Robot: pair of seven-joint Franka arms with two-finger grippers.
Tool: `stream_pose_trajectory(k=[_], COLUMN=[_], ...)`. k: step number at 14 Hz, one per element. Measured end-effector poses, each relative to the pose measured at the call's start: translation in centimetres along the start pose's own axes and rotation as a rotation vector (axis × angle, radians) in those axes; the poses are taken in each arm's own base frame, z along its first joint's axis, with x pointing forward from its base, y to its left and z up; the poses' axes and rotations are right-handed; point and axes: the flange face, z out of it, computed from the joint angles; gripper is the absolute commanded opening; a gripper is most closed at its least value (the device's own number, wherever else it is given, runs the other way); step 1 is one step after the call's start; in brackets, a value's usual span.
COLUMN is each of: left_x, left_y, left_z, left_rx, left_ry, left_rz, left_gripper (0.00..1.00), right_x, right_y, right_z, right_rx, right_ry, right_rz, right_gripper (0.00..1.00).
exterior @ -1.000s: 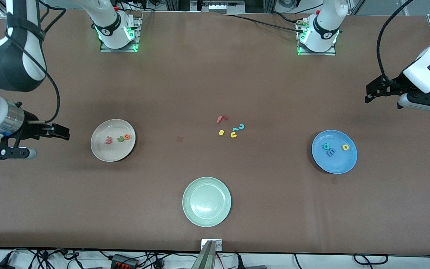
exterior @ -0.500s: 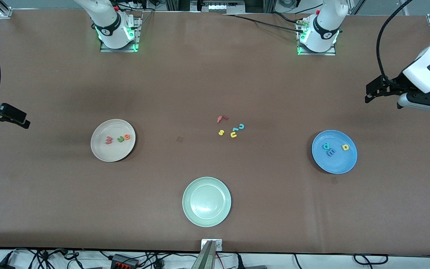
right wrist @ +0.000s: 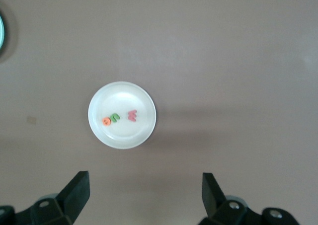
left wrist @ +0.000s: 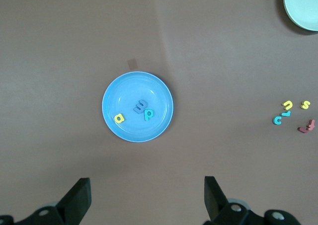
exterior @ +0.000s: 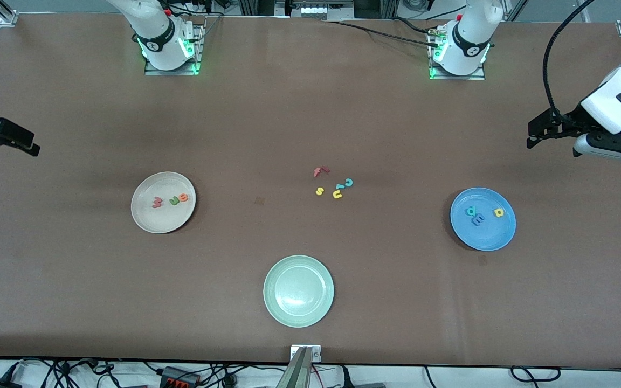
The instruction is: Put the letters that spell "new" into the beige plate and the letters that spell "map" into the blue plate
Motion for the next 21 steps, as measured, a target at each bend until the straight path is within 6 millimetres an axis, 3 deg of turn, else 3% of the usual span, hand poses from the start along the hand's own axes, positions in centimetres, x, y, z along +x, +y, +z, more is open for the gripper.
stream_pose_trajectory(k=[4, 6, 21], left_x=[0.0, 0.0, 0.0], left_y=[0.1, 0.1, 0.1], left_z=[0.0, 0.0, 0.0], left_rx=[0.0, 0.0, 0.0], left_ry=[0.0, 0.0, 0.0], left_rz=[0.002, 0.002, 0.003], left_gripper=[1.0, 1.0, 1.0], right_x=[-3.4, -4.6, -5.1], right_y=[0.2, 0.3, 0.4], right_z=[1.8, 1.4, 1.1], right_rx=[0.002, 0.006, 0.005], right_ry=[0.006, 0.017, 0.008], right_rz=[-0.004, -0.005, -0.003], right_gripper=[1.0, 1.0, 1.0])
